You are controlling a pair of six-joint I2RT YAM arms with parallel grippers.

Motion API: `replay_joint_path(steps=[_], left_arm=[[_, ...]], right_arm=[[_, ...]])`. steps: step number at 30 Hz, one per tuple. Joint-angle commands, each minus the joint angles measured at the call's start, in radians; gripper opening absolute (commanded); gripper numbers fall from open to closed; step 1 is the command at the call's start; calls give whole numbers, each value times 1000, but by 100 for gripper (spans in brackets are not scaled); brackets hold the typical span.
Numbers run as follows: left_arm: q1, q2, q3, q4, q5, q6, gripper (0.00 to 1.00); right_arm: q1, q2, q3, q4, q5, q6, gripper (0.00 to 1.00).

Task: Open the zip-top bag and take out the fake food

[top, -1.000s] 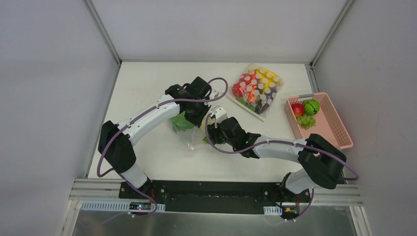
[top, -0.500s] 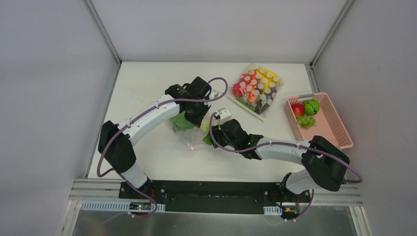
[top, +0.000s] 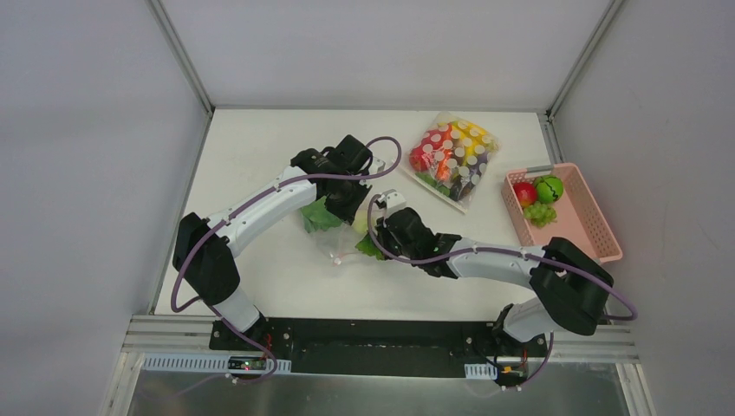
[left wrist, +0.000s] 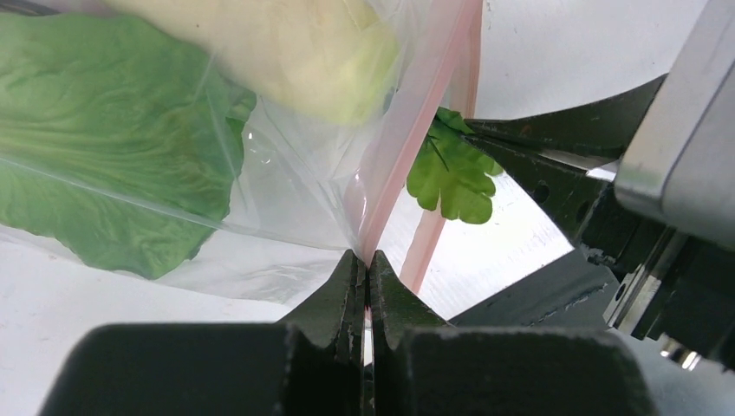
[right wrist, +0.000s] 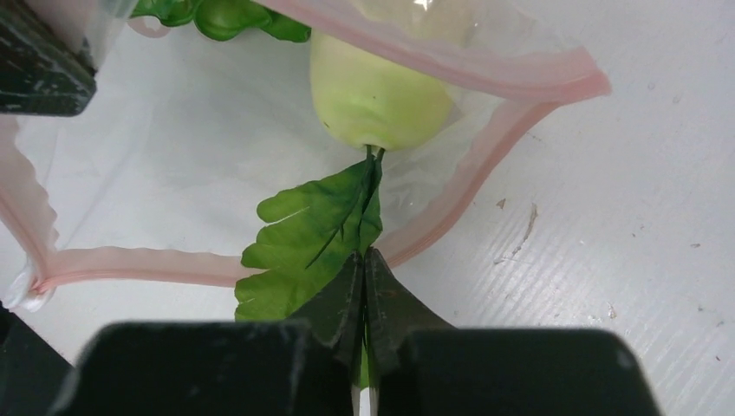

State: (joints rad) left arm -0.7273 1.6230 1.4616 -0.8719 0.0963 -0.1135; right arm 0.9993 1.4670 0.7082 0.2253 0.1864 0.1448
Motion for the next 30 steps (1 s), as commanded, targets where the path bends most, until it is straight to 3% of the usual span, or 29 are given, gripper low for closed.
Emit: replay_joint_path(steps=[1, 9, 20, 26, 30], left_arm=[[-8, -8, 26, -13, -17, -5, 0], [-7, 17, 31, -21, -47, -6, 0], [-5, 10, 32, -30, -123, 1, 0], [33, 16, 40, -42, -146, -7, 0], [56, 18, 41, -44, -149, -8, 0]], right_arm=[[5, -52, 75, -105, 4, 37, 0], [5, -209, 134, -283, -46, 70, 0], [-3, -480, 170, -379, -66, 65, 0], [-9, -535, 341, -570, -18, 69, 0], [-16, -537, 466, -697, 92, 85, 0]])
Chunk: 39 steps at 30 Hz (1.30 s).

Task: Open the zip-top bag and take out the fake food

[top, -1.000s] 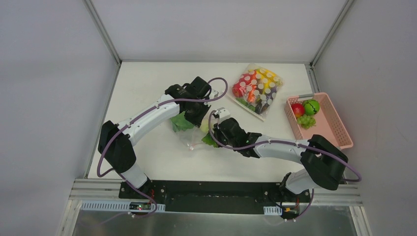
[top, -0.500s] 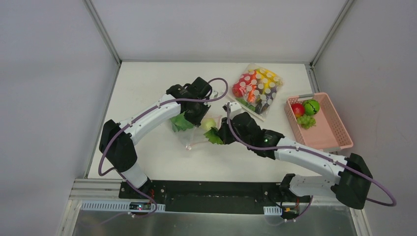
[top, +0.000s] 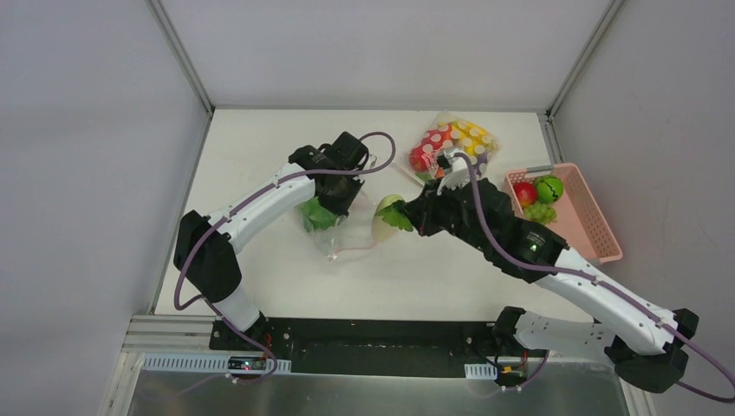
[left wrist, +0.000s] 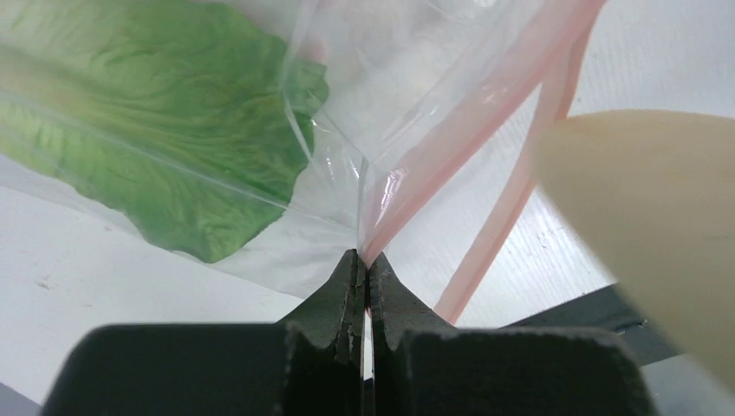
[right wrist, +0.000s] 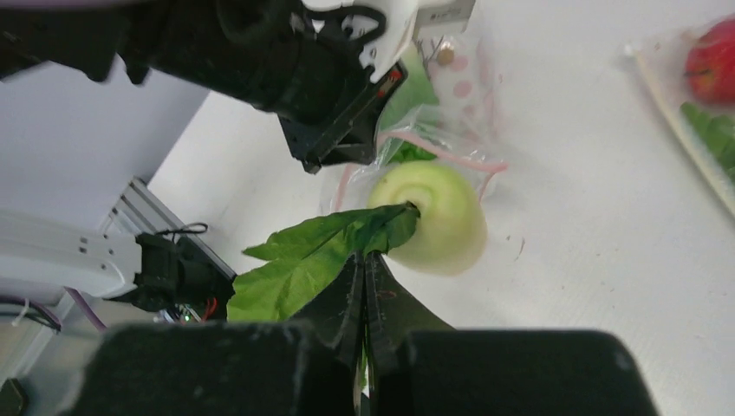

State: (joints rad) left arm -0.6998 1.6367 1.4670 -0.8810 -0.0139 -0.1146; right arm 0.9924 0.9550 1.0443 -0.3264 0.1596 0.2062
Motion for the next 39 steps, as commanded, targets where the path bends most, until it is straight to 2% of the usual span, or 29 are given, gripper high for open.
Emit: replay_joint_path(steps=[1, 5, 8, 11, 21, 29, 36, 39], left_arm=[[33, 3, 36, -35, -41, -8, 0], [40, -2, 35, -33, -37, -6, 0], [40, -6, 36, -33, -28, -8, 0], [40, -12, 35, -31, -21, -8, 0], [40, -38, 32, -27, -11, -6, 0], [41, -51, 32, -26, 2, -6, 0], [40, -70, 27, -22, 12, -5, 0], [40, -72, 25, -20, 12, -6, 0]], right_arm=[[-11, -25, 160, -173, 154, 27, 0], [-21, -14, 271, -266, 327, 32, 0], [-42, -1, 328, -322, 528, 34, 0], [-127, 1, 337, -332, 658, 15, 0], [-632, 24, 221, -152, 599, -60, 0], [-789, 47, 120, 23, 781, -141, 0], [-978, 102, -16, 135, 808, -113, 0], [-1028, 136, -80, 235, 844, -150, 0]])
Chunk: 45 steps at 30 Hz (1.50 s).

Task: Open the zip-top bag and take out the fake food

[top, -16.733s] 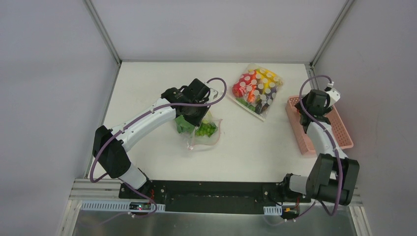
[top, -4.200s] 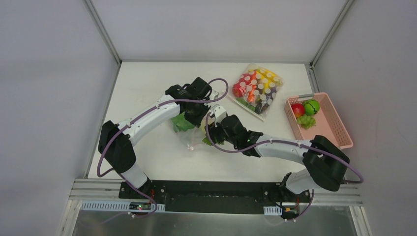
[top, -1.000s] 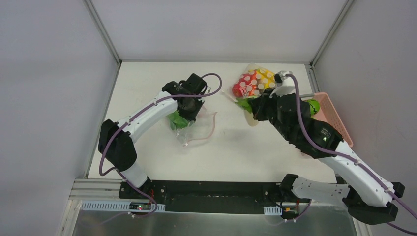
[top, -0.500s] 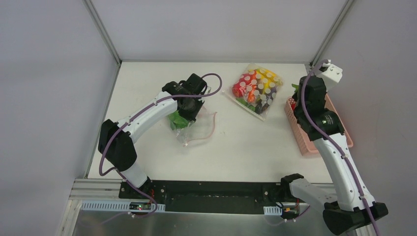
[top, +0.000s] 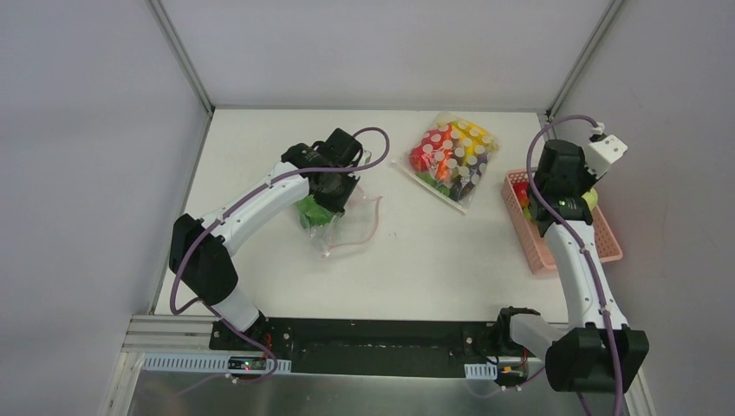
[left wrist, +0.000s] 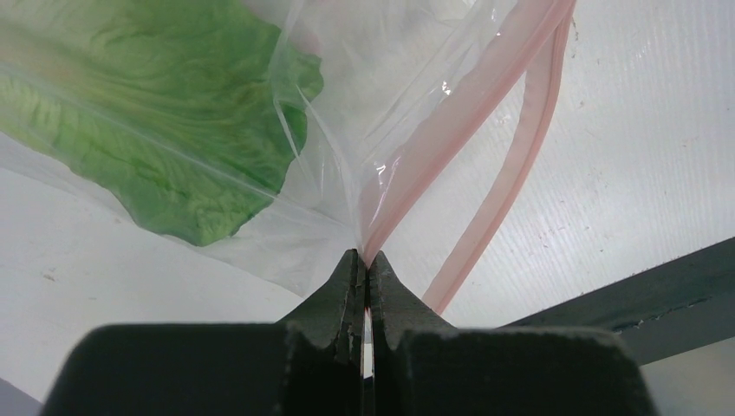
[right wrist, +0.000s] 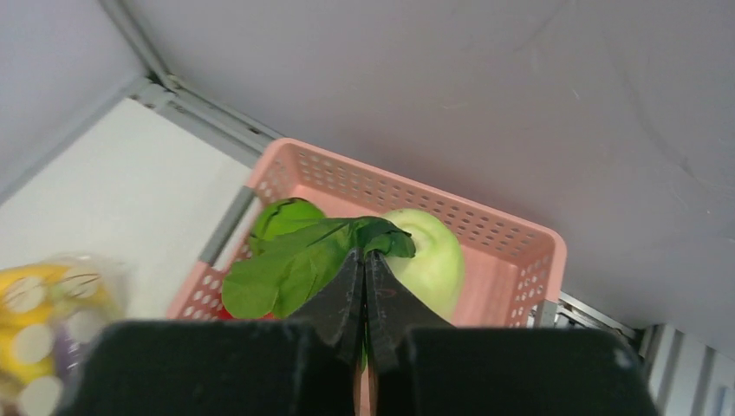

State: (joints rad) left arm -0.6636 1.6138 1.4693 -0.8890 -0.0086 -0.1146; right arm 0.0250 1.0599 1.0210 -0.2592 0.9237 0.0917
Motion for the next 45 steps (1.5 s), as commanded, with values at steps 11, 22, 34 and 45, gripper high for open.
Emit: replay_joint_path(steps=[11, 22, 34, 45], left_arm=[[4, -41, 22, -11, 7, -4, 0], [4, -43, 22, -11, 7, -3, 0], [4, -42, 23, -11, 7, -4, 0], [4, -39, 22, -11, 7, -4, 0]], right_arm=[[-155, 262, -78, 313, -31, -50, 0], [-157, 341, -84, 243, -143, 8, 31], [-154, 193, -40, 85, -372, 61, 74], [-172, 215, -112, 87, -501, 135, 88]])
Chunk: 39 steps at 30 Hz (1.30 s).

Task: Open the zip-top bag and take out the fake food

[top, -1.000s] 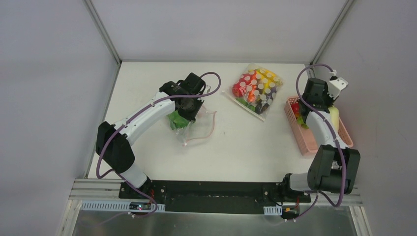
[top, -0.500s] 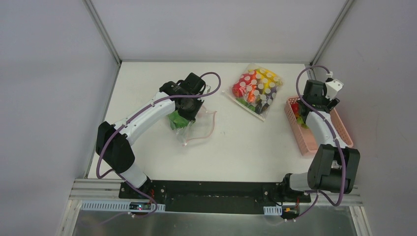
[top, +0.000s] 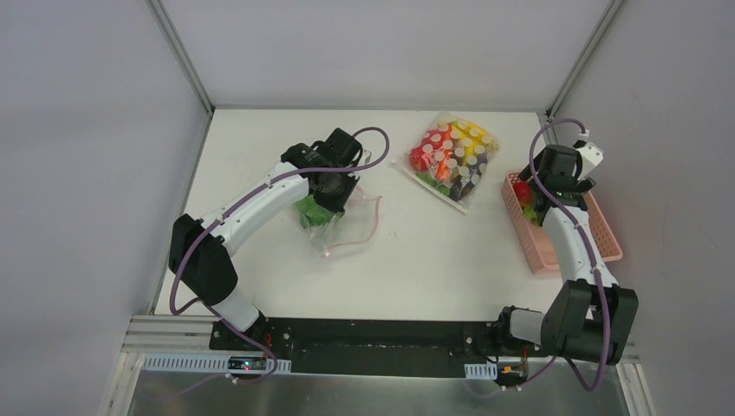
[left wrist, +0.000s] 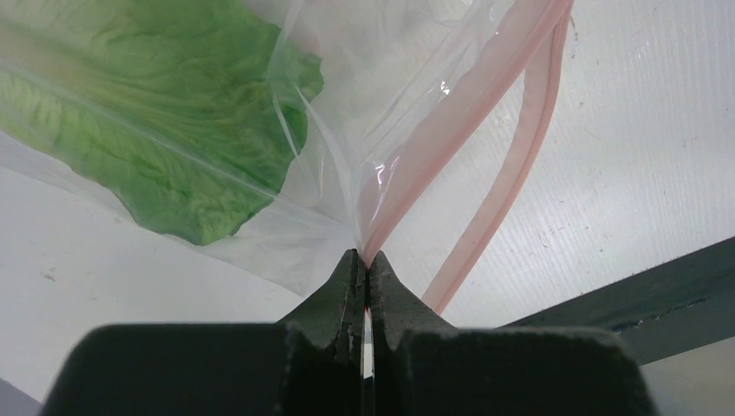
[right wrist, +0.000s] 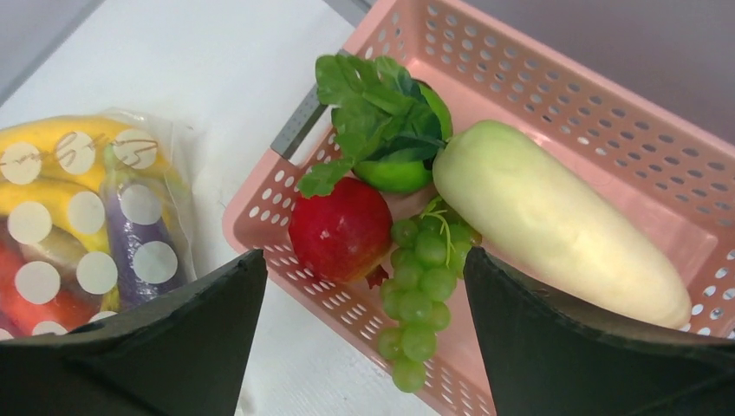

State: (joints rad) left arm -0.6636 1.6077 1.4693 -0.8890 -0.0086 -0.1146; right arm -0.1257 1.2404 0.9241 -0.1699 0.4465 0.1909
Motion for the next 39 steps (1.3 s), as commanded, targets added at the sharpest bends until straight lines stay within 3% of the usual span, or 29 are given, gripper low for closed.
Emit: replay_joint_path(steps=[1, 15, 21, 26, 33, 39], left_arm=[[4, -33, 22, -11, 7, -4, 0], [4, -6, 26, -13, 41, -6, 0], [4, -5, 26, -13, 42, -7, 0], [4, -3, 26, -13, 41, -6, 0], [4, -1, 28, -15, 39, -6, 0], [4, -1, 28, -12, 50, -8, 0]], right_arm=[[-26, 52, -12, -2, -23, 40, 88], [-184, 218, 24, 50, -141, 76, 91], [-193, 203, 54, 71, -64, 60, 91], [-180, 130, 55, 43, -147, 81, 91], [-58, -56, -34, 48, -263, 102, 90], [209, -183, -70, 70, -291, 164, 88]])
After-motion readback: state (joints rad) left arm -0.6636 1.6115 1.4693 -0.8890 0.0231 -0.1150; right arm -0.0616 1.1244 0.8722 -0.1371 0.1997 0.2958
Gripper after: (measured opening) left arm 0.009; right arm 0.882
